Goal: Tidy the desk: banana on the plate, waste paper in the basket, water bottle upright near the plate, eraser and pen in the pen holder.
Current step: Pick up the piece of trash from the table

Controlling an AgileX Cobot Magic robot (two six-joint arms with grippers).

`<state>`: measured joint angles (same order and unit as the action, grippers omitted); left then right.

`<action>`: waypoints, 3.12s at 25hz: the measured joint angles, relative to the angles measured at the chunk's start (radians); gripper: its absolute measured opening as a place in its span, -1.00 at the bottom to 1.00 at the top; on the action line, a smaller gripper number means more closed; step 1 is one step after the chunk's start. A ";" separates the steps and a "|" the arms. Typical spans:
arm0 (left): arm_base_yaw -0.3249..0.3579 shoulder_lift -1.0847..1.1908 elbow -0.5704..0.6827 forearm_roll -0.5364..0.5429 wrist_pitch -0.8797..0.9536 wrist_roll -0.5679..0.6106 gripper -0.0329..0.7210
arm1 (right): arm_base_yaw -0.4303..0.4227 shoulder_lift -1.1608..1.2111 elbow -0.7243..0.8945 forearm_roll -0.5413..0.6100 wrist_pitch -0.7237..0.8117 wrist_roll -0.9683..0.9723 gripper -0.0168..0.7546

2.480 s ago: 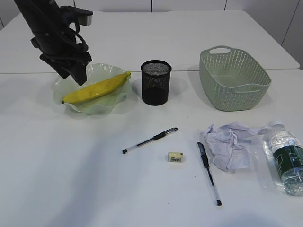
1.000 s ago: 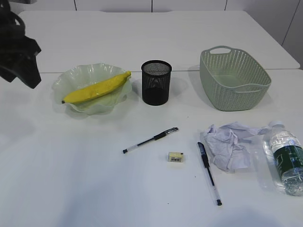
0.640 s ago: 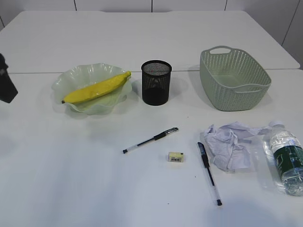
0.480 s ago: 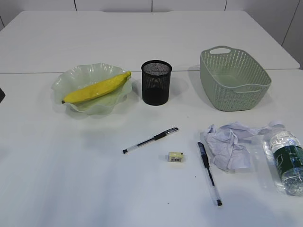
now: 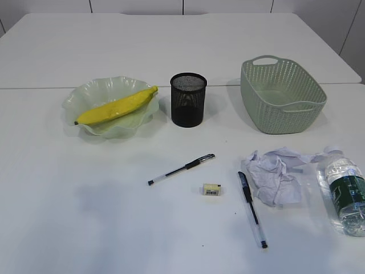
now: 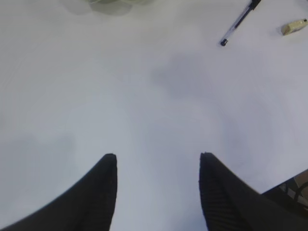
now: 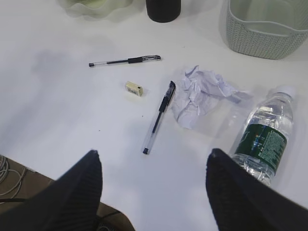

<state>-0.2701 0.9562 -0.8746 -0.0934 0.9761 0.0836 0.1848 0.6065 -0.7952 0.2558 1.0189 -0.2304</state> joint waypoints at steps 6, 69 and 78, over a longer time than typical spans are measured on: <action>0.000 -0.051 0.074 -0.001 -0.002 0.000 0.12 | 0.000 0.090 0.000 0.009 -0.036 -0.053 0.34; 0.000 -0.056 0.079 0.031 -0.059 0.000 -0.03 | 0.000 0.969 0.000 0.045 -0.541 -0.206 0.34; 0.000 -0.056 0.079 0.033 -0.059 0.000 -0.04 | 0.000 0.993 -0.002 0.042 -0.582 -0.204 0.24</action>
<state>-0.2701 0.9007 -0.7958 -0.0607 0.9170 0.0836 0.1848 1.5993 -0.7968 0.2981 0.4374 -0.4345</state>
